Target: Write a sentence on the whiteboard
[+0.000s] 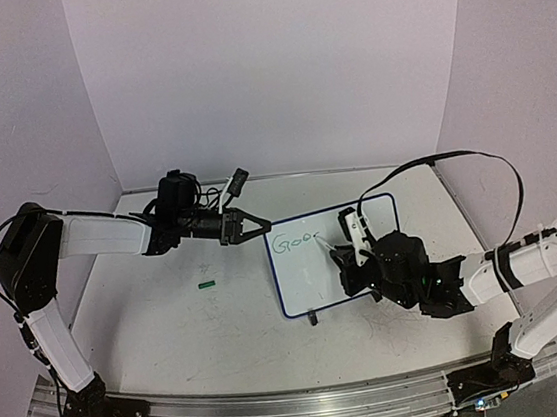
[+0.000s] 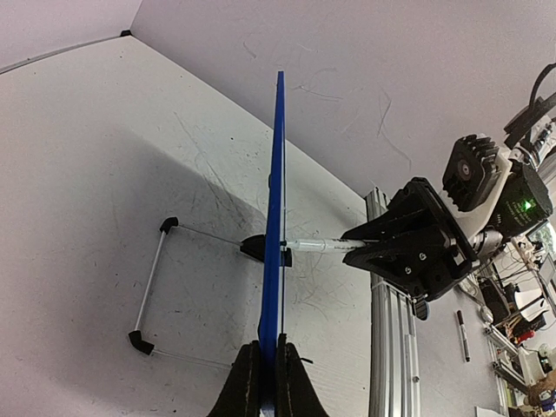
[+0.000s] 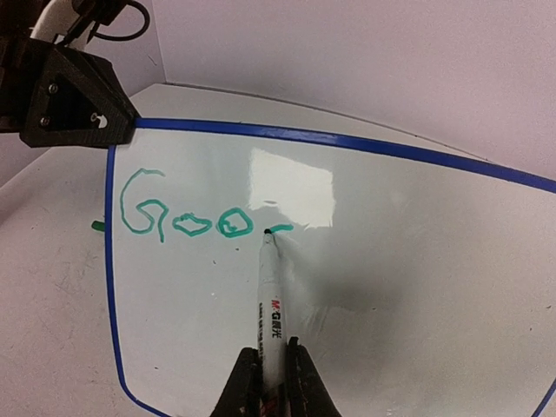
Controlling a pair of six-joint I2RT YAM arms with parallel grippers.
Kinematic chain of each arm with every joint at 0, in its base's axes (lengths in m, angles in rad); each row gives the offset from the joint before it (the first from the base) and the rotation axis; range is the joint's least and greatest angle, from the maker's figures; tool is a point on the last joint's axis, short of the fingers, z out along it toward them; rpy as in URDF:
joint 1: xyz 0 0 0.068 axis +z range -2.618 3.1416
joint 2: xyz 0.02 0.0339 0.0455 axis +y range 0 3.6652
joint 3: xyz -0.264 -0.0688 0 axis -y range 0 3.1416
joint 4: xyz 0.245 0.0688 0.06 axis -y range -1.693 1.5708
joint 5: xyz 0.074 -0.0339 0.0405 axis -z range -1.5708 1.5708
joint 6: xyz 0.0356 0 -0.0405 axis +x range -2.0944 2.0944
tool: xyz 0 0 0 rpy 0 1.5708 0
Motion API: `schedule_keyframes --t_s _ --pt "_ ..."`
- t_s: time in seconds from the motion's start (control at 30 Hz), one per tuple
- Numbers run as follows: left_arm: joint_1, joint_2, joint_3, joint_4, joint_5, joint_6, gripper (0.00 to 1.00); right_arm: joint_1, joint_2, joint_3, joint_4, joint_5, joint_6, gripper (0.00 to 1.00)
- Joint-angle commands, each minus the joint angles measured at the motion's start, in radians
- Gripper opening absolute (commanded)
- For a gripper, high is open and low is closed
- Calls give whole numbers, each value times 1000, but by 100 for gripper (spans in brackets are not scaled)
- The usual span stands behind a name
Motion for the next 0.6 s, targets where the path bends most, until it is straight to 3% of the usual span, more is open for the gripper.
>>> schedule_keyframes --t_s 0.0,0.57 --pt "-4 -37 1 -1 9 23 0 2 18 19 -27 -18 13 0" --pt "-4 -38 -2 -2 7 23 0 1 -31 -10 -67 49 42 0"
